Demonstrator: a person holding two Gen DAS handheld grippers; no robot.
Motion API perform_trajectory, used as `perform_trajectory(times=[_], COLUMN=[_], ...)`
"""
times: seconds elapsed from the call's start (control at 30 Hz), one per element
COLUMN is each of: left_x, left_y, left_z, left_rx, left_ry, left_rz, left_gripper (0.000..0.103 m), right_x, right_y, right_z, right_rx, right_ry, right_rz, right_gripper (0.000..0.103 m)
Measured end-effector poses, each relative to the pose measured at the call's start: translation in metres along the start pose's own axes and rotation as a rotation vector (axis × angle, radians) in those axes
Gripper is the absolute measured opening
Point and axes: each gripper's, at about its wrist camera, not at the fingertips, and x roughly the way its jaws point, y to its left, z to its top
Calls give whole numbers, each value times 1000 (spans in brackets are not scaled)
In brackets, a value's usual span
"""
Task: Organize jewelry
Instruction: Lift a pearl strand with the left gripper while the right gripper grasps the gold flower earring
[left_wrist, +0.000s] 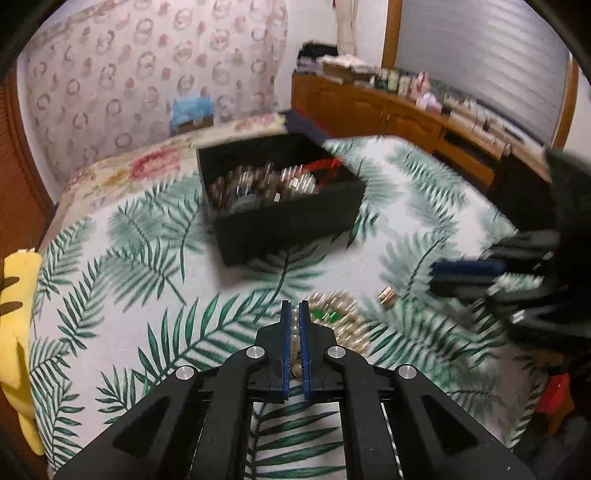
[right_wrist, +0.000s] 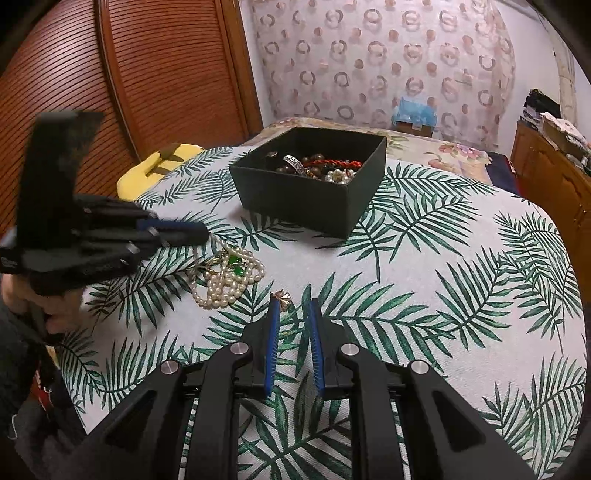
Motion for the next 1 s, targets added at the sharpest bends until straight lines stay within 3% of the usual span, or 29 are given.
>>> perform_trajectory(times=[0.1,0.2,0.63,1.0], left_x=[-19,-37,-109,-142], left_y=[-7,-15,-19,-10], left_z=[10,18,42,51], left_rx=[1,9,-9,-16], left_ry=[-58,-107,-294,-363], left_rz=[-15,-22,-18,29], left_gripper=[3,3,3,3], right_x=[1,4,22,35], right_y=[0,2,17,23], right_z=[-1,0,3,11], right_rx=[0,-9,-108,-151], right_ry=[5,14,77,103], right_rz=[3,8,-23,-43], right_gripper=[19,33,33,33])
